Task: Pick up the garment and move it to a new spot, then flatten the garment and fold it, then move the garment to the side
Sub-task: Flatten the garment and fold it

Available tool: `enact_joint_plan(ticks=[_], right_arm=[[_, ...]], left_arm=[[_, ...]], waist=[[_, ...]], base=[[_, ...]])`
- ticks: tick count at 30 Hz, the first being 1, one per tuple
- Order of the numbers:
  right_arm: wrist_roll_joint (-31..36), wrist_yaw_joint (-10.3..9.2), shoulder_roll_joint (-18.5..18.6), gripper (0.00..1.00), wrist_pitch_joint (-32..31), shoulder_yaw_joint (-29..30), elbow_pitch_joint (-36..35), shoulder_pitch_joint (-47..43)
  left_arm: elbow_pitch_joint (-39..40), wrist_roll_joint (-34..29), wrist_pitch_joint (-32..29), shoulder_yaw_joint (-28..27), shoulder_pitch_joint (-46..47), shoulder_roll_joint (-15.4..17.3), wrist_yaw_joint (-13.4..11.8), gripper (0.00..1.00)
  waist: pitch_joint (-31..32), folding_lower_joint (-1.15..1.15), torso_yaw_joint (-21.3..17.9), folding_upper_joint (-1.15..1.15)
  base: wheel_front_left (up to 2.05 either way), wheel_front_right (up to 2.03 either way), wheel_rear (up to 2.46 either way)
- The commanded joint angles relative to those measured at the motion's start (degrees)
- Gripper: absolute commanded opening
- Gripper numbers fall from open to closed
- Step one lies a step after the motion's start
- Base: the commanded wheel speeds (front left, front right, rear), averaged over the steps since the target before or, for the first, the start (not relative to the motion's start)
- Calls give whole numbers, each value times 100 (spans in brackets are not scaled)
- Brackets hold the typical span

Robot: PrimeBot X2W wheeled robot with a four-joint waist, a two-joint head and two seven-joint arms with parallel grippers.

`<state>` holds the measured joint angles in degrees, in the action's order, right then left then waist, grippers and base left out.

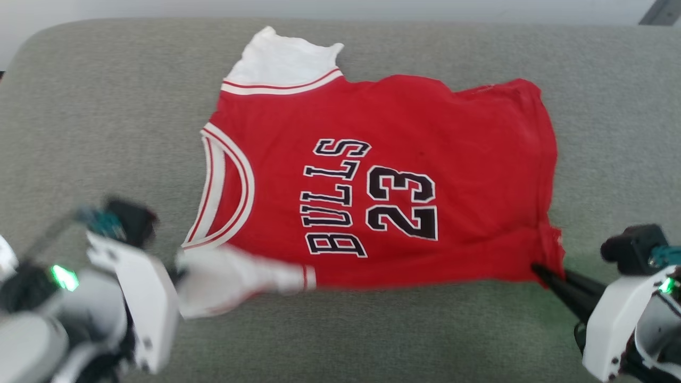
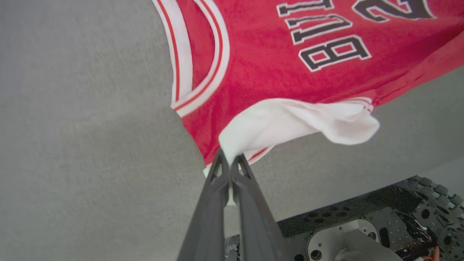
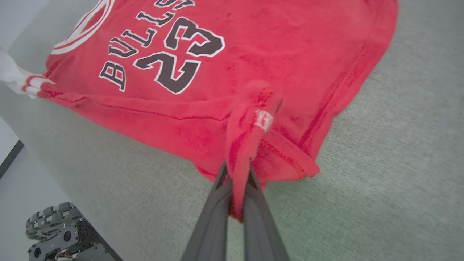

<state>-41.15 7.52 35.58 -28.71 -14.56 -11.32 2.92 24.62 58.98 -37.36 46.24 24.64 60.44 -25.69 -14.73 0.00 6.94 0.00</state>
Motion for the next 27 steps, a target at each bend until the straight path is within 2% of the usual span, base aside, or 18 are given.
enact_joint_plan(ticks=[1, 3, 7, 13, 16, 21, 27], right_arm=[[88, -7, -121, 0, -70, 113, -64, 55], [235, -7, -318, 0, -201, 305, -103, 204], [578, -7, -645, 0, -415, 480, -9, 622], [913, -7, -1085, 0, -550, 314, 626, 1492], [1000, -7, -1267, 0, -587, 161, 1161, 1866], [1070, -6, -1521, 0, -699, -112, 2086, 2389], [1015, -6, -1670, 0, -996, -480, 2879, 2810]], left_arm=[[-51, -107, 23, -121, 250, -8, 79, 0], [-188, -239, 3, -226, 620, 32, 287, 0], [-701, -512, 12, -296, 1340, -161, 832, 0], [-2172, -804, 121, -60, 2115, -859, 1682, 0], [-3038, -805, 126, 100, 2358, -1257, 2006, 0], [-4435, -677, 130, 273, 2611, -1870, 2421, 0], [-5744, -417, -46, 357, 2700, -2389, 2673, 0]], waist=[[-48, 0, -73, 0], [-78, 0, -140, 0], [-175, 0, -238, 0], [-317, 0, -360, 0], [-368, 0, -405, 0], [-439, 0, -466, 0], [-465, 0, -527, 0]], base=[[0, 0, 0], [0, 0, 0], [0, 0, 0], [0, 0, 0], [0, 0, 0], [0, 0, 0], [0, 0, 0]])
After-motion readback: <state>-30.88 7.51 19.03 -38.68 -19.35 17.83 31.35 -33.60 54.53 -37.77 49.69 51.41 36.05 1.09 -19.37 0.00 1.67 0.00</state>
